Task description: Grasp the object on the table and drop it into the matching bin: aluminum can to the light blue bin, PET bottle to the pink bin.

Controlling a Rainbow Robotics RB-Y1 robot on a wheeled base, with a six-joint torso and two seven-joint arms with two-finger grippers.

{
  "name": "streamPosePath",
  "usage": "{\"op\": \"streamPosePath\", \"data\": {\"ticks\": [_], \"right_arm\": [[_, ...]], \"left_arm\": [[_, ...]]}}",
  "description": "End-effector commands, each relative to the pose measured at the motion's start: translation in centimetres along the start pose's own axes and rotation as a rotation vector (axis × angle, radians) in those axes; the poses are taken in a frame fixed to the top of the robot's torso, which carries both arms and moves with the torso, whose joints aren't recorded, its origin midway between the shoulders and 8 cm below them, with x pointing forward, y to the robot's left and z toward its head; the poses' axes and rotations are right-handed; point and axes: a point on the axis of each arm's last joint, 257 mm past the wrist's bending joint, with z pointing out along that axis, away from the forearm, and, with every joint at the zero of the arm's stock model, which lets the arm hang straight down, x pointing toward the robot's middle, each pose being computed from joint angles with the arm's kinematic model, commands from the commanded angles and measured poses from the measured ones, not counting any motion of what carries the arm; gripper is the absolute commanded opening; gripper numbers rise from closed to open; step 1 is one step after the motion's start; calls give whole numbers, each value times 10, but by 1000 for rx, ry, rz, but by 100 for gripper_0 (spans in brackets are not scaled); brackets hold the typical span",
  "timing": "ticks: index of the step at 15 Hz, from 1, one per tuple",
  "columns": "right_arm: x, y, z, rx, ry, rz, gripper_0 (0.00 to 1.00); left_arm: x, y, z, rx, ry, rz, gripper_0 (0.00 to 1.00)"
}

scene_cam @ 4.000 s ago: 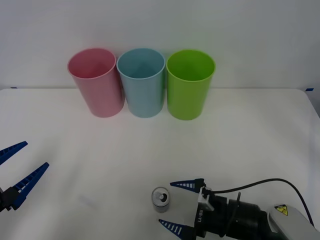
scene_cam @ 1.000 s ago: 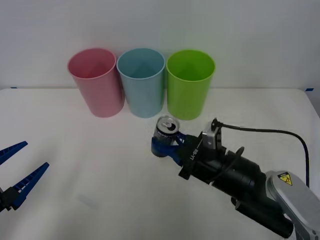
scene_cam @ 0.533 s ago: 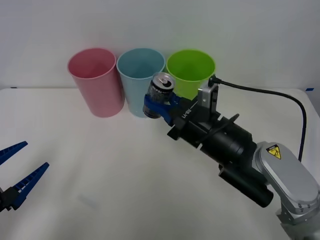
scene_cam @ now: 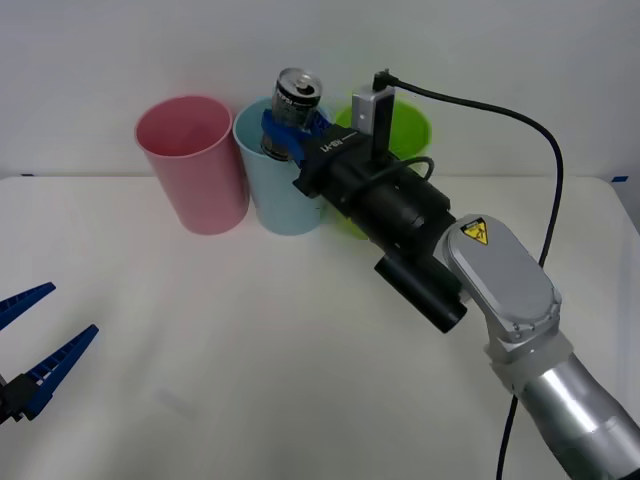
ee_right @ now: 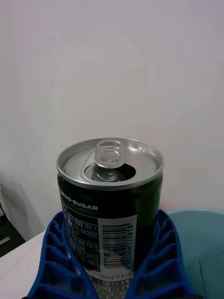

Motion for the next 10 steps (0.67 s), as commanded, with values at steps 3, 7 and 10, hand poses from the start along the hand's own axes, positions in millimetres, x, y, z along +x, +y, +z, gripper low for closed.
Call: {"op": "streamPosePath", "data": {"ticks": [3, 7, 10], "right_arm": [[2, -37, 48, 130, -1, -8, 0], [13, -59, 78, 228, 23, -10, 0], [20, -71, 93, 271, 51, -26, 0]], "left_arm": [[0, 0, 0, 0, 0, 0, 100], [0, 0, 0, 0, 0, 0, 100], [0, 0, 0, 0, 0, 0, 100]]}}
